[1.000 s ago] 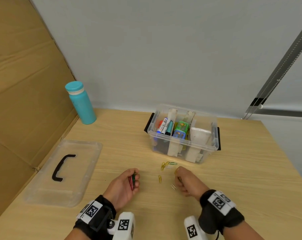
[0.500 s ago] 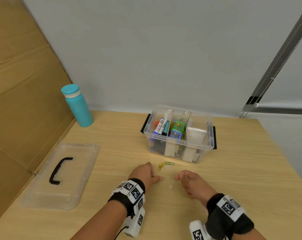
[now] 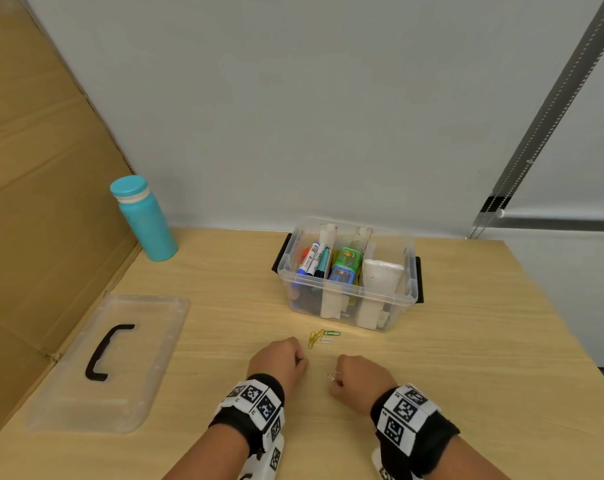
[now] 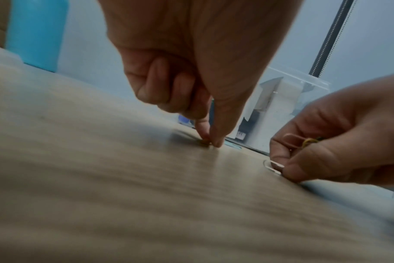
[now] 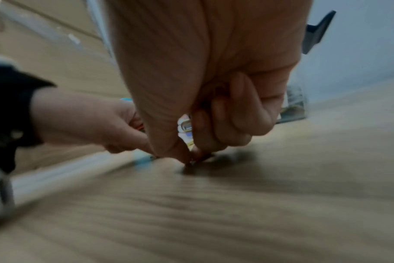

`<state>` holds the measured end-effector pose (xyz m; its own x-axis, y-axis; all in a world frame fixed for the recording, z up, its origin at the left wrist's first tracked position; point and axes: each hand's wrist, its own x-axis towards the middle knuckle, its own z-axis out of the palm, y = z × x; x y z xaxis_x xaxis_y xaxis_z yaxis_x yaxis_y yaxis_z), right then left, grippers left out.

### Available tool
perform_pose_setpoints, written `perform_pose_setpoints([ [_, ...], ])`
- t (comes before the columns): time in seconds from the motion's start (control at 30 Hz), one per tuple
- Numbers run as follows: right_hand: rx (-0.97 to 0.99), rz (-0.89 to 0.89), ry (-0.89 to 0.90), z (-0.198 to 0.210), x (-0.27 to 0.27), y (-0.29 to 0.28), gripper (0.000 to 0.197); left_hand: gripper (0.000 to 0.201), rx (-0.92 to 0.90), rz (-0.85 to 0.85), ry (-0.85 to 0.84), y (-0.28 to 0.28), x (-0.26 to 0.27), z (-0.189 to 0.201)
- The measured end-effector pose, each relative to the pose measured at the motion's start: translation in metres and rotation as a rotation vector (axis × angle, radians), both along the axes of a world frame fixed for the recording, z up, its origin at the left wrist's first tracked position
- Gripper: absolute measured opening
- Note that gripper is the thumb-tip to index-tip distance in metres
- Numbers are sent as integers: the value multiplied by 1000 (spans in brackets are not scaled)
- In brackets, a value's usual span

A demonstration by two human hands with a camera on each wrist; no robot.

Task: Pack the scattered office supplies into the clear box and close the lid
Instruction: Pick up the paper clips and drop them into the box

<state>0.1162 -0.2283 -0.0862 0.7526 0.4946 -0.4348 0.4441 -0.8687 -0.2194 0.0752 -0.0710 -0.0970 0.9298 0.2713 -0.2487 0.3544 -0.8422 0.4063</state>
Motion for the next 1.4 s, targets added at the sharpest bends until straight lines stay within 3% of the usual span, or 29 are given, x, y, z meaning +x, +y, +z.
perform_pose_setpoints([
  [0.07, 25, 30, 6, 0, 0, 0, 20, 21, -9, -42, -2, 3, 0, 0],
  [0.13, 287, -44, 137, 1, 2, -4, 20, 19, -146, -67, -52, 7, -3, 0],
  [0.2, 747, -285, 487, 3, 7, -12, 22, 13, -396, -44, -137, 13, -8, 0],
  [0.27, 1218, -542, 885, 6, 9, -21, 14, 21, -640, 41, -175, 19, -14, 2],
  [0.33, 1370, -621, 988, 7, 10, -26, 17, 25, -886, 186, -199, 23, -18, 0],
  [0.4, 1272, -647, 874, 0, 16, -23, 23, 24, -1058, 300, -216, 25, -21, 1],
  [0.47, 1055, -589, 608, -3, 22, -15, 25, 22, -1170, 354, -231, 25, -25, 3],
  [0.53, 756, -341, 199, -6, 28, -6, 23, 20, -1277, 407, -261, 25, -28, 4],
  [0.6, 457, -59, -102, -5, 30, 3, 17, 23, -1375, 479, -283, 26, -29, 4],
  [0.73, 134, 124, -204, -1, 36, 21, 27, 26, -1507, 581, -277, 31, -31, 8],
  [0.83, 48, 152, -218, -4, 40, 25, 28, 23, -1606, 653, -246, 33, -28, 10],
  [0.93, 40, 126, -166, -9, 38, 21, 33, 23, -1427, 629, -190, 33, -17, 8],
  [1.1, -1, 69, -115, -12, 28, 15, 37, 32, -507, 204, -241, 20, 15, 14],
  [1.2, 48, 66, -63, -14, 24, 8, 30, 33, -167, 36, -69, 6, 34, 20],
  [1.27, 268, -51, 84, -14, 26, 0, 13, 40, -43, -24, 58, 3, 45, 20],
  [1.3, 429, -172, 205, -12, 29, -6, 15, 40, -4, -41, 96, 2, 49, 18],
  [1.4, 975, -654, 740, -4, 33, -20, 22, 30, 33, -49, 120, -1, 50, 12],
])
